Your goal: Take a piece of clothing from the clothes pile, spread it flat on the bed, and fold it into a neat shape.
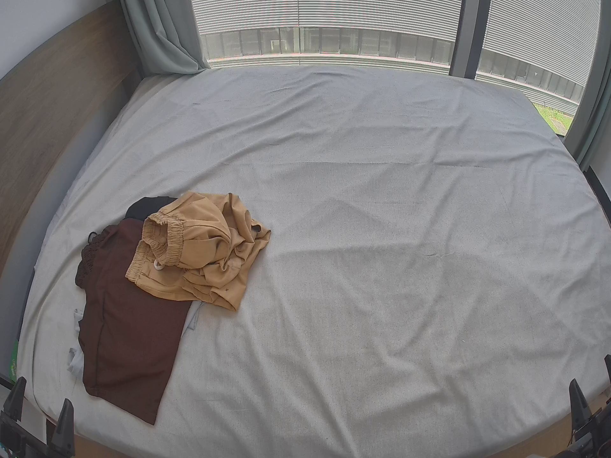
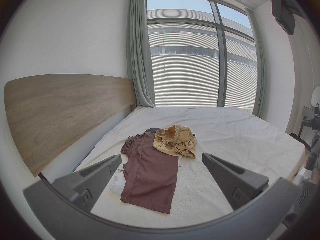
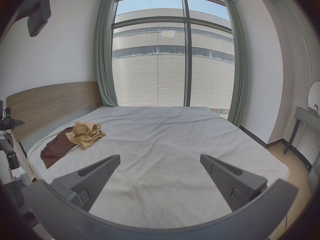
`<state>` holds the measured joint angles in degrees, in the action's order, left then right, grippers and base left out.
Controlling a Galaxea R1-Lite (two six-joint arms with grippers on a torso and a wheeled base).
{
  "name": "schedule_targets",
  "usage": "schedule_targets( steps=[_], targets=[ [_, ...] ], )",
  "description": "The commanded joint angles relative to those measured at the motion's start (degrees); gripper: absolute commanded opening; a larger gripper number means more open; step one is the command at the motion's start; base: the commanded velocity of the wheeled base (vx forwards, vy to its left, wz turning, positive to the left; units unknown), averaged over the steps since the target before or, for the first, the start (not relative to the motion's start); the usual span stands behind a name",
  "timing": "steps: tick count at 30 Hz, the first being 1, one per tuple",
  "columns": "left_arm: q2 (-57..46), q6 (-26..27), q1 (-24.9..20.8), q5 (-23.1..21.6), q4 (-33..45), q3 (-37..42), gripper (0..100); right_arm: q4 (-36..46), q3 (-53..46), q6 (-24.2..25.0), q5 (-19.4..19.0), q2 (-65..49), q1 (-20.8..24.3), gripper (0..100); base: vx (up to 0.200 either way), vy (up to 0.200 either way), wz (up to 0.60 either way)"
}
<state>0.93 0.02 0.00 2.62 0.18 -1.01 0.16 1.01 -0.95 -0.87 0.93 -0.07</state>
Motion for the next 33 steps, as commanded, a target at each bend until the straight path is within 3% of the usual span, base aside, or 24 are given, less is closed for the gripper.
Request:
schedule_targets(
  steps=[1,27,30,33],
  targets=[
    [-0.7,-0.4,0.0,0.0,0.0,1.0,100,0.0,-0.9,0.0,0.0,-0.9,0.0,100,0.000,0.000,0.00],
    [-0.7,-1.0,0.2,0.3,-0.7,1.0,100,0.0,-1.0,-0.1,0.0,-0.9,0.0,100,0.000,0.000,0.00],
    [-0.5,-0.5,0.2,1.0,-9.3,-0.7,100,0.0,-0.9,0.0,0.0,-0.9,0.0,100,0.000,0.000,0.00],
    [1.0,-0.6,-0.4,0.5,-7.6,-1.5,100,0.0,-0.9,0.0,0.0,-0.9,0.0,100,0.000,0.000,0.00]
  ],
)
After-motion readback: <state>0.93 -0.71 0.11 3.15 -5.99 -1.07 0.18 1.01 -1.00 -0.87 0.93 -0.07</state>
